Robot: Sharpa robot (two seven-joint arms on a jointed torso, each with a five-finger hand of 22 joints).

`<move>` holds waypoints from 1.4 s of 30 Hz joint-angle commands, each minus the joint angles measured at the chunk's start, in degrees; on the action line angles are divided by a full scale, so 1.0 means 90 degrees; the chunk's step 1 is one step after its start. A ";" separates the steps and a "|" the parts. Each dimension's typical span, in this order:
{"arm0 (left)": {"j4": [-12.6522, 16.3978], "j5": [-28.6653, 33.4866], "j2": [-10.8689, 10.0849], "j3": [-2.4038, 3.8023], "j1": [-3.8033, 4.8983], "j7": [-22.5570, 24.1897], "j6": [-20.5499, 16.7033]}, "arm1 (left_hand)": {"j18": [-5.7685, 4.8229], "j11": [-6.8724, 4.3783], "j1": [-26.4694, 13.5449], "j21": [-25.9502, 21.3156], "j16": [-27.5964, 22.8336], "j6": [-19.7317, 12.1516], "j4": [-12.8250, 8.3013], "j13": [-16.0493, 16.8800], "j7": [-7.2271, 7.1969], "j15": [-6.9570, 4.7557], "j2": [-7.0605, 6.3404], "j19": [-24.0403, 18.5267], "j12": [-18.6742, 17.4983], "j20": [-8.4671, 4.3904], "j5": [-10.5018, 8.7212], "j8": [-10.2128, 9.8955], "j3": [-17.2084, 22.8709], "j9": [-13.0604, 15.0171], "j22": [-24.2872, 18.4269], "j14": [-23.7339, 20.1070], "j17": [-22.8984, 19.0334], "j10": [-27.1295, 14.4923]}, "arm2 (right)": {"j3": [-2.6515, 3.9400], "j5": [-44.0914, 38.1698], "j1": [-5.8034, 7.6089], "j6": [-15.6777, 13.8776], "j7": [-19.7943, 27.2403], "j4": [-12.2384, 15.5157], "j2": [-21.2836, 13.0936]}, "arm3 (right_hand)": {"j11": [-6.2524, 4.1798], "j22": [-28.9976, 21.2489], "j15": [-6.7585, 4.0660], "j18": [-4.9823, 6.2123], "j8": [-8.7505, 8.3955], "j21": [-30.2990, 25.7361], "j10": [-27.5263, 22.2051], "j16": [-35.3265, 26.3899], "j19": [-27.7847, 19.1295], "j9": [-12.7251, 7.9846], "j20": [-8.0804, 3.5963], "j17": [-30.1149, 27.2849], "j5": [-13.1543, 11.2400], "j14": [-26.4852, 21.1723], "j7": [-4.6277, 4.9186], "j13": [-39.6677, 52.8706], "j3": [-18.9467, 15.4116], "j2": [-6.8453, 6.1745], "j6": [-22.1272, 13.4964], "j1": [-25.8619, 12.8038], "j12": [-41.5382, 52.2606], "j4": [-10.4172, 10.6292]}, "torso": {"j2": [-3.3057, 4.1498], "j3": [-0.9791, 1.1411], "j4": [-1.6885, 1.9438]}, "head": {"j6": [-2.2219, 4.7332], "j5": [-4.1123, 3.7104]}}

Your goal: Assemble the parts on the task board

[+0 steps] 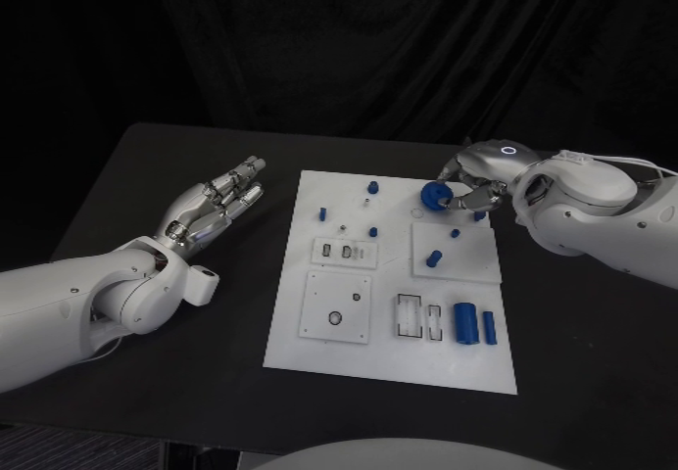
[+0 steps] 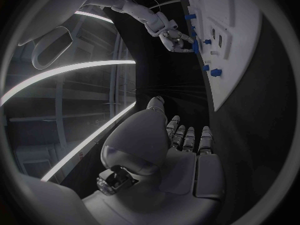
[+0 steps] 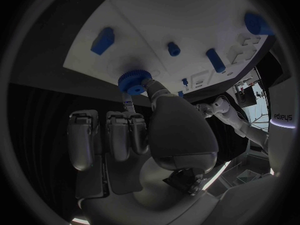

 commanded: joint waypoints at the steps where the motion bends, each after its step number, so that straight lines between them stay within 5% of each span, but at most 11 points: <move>1: 0.0015 0.0011 0.0001 0.0004 0.0002 0.1163 0.0078 | 0.0032 0.0070 0.0080 -0.0022 -0.0023 -0.0029 -0.0001 -0.0005 -0.0010 0.0057 -0.0003 0.0008 -0.0031 0.0062 0.0039 -0.0001 0.0047 0.0000 -0.0011 -0.0009 -0.0010 -0.0002 | 0.0011 -0.0032 0.0133 -0.0154 -0.0085 0.0185 -0.0028 | 0.0019 0.1677 0.0001 -0.0100 0.0814 0.0040 0.0663 0.0018 0.0660 0.1443 -0.0014 0.1676 0.0068 0.0660 -0.0328 0.1677 0.0028 -0.0009 0.0392 -0.0084 0.0017 0.0048 | 0.0001 -0.0013 -0.0011 | -0.0003 0.0001; 9: 0.0013 0.0011 0.0005 0.0004 0.0002 0.1156 0.0075 | 0.0031 0.0075 0.0083 -0.0022 -0.0023 -0.0023 -0.0002 -0.0005 -0.0010 0.0060 -0.0004 0.0008 -0.0031 0.0065 0.0041 0.0000 0.0049 0.0001 -0.0011 -0.0009 -0.0010 -0.0002 | 0.0012 -0.0032 0.0304 -0.0124 -0.0081 0.0412 0.0104 | 0.0037 0.1677 0.0015 -0.0100 0.0801 0.0040 0.0663 0.0018 0.0660 0.1473 -0.0001 0.1676 0.0094 0.0660 -0.0314 0.1677 0.0044 -0.0017 0.0376 -0.0142 0.0017 0.0087 | 0.0003 -0.0011 -0.0010 | -0.0007 -0.0014; 20: -0.0017 0.0011 0.0059 0.0004 0.0002 0.1151 0.0094 | 0.0032 0.0079 0.0089 -0.0022 -0.0023 -0.0032 -0.0003 -0.0005 -0.0010 0.0064 -0.0006 0.0008 -0.0032 0.0072 0.0047 -0.0001 0.0054 0.0001 -0.0011 -0.0009 -0.0010 -0.0001 | 0.0012 -0.0032 0.0330 -0.0012 0.0032 0.0216 0.0712 | 0.0061 0.1677 0.0031 -0.0100 0.0769 0.0040 0.0663 0.0018 0.0660 0.1482 0.0010 0.1676 0.0101 0.0660 -0.0294 0.1677 0.0068 -0.0020 0.0344 -0.0161 0.0017 0.0101 | 0.0008 -0.0014 0.0015 | -0.0013 -0.0062; 42: -0.0037 0.0011 0.0117 0.0005 0.0002 0.1124 0.0121 | 0.0032 0.0079 0.0089 -0.0022 -0.0023 -0.0032 -0.0003 -0.0005 -0.0010 0.0064 -0.0006 0.0008 -0.0032 0.0072 0.0047 -0.0001 0.0054 0.0001 -0.0011 -0.0009 -0.0010 -0.0001 | 0.0013 -0.0032 0.0143 0.0475 0.0102 -0.0488 0.1638 | 0.0173 0.1677 0.0132 -0.0100 0.0607 0.0040 0.0663 0.0018 0.0660 0.1515 0.0098 0.1676 -0.0056 0.0660 -0.0195 0.1677 0.0178 -0.0048 0.0214 -0.0158 0.0017 0.0078 | 0.0003 0.0002 0.0001 | -0.0046 -0.0084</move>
